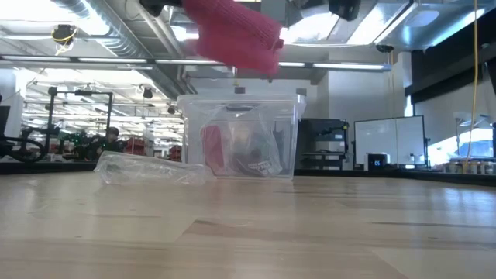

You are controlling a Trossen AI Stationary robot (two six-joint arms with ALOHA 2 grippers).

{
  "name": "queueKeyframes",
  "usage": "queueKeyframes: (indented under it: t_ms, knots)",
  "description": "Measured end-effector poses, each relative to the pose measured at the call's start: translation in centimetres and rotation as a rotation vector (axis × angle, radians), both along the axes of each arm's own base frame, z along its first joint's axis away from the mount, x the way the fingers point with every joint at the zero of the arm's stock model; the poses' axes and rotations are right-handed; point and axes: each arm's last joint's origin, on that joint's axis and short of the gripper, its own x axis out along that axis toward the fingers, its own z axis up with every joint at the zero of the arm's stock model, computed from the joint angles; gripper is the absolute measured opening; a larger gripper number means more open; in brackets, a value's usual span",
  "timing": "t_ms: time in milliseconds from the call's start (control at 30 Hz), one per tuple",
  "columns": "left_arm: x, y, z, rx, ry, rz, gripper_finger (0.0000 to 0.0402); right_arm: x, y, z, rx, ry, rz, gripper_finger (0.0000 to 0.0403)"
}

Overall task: Roll bandage
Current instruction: Roll the pink bandage

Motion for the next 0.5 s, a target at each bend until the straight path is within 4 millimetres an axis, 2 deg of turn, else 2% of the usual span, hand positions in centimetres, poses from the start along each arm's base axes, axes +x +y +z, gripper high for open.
queueKeyframes:
  t_ms: [100, 267, 367, 433, 500]
  knots:
    - [0.2, 0.2, 0.1, -0.005, -0.016, 0.008, 0.0002, -0.6, 0.1, 0.9, -0.131, -0.047, -0.036, 0.0285]
    - [0.6, 0.3, 0.9, -0.003, -0.086, -0.001, 0.0002, -0.4, -0.1, 1.9, -0.091, -0.131, -0.112, 0.0285]
    - [0.6, 0.0, 1.1, -0.009, -0.104, -0.008, 0.0002, -0.3, 0.1, 1.6, -0.083, -0.121, -0.043, 0.0285]
    - [0.5, -0.2, 1.0, -0.012, -0.098, -0.03, 0.0002, -0.6, 0.1, 1.2, -0.174, -0.087, 0.009, 0.0285]
    - [0.3, -0.4, 0.9, -0.007, -0.085, -0.043, 0.0002, -0.7, 0.6, 0.0, -0.268, -0.028, -0.025, 0.0285]
